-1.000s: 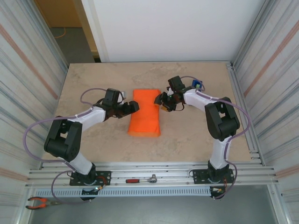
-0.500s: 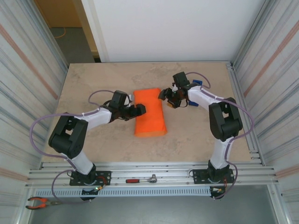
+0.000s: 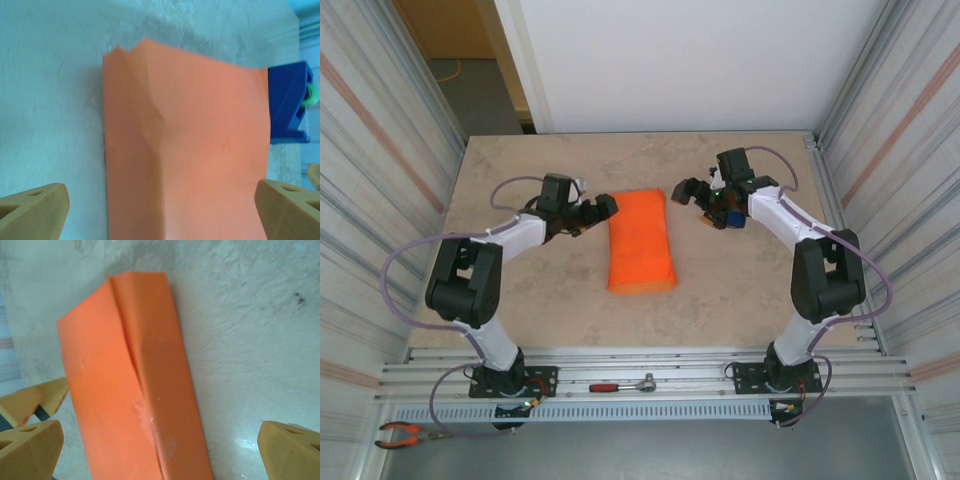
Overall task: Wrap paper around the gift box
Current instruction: Rotate the gift box at the center of the table, then fold the third fold of the wrapping paper on the gift box.
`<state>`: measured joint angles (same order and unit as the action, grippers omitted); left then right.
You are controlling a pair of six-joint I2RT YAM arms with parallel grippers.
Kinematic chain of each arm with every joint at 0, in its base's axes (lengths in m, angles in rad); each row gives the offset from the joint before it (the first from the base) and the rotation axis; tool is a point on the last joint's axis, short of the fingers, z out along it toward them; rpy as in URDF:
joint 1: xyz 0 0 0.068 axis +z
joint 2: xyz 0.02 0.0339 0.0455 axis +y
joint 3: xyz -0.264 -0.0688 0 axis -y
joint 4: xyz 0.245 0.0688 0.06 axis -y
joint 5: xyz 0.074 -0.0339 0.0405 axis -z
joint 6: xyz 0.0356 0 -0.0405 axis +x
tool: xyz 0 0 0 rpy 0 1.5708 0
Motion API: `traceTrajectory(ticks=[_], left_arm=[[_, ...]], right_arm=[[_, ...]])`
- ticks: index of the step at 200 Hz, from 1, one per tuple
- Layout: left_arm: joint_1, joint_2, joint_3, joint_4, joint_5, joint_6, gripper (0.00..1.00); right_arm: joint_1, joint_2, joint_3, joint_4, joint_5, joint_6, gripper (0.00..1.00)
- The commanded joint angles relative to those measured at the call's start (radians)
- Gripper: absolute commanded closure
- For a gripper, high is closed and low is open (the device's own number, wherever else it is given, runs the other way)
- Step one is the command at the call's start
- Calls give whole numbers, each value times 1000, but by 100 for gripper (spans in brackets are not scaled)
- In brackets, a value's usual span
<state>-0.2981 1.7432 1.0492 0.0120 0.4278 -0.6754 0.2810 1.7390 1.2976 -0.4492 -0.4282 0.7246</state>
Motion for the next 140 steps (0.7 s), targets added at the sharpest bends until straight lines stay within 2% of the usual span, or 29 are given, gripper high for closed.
traceTrajectory(ticks=[1, 28, 92, 108, 140], left_arm=[[0, 55, 98, -72, 40, -7, 6], [-3, 109, 192, -169, 33, 2, 8], [-39, 229, 329, -258, 30, 27, 9], [-52, 267, 371, -254, 39, 26, 11], [-62, 329, 476, -260, 46, 42, 19]], right_arm=[[-4, 85, 72, 32, -73, 14, 3], [14, 187, 145, 74, -104, 78, 7], [82, 394, 355, 33, -99, 135, 11], [83, 430, 383, 33, -116, 150, 15], [75, 485, 443, 50, -175, 173, 28]])
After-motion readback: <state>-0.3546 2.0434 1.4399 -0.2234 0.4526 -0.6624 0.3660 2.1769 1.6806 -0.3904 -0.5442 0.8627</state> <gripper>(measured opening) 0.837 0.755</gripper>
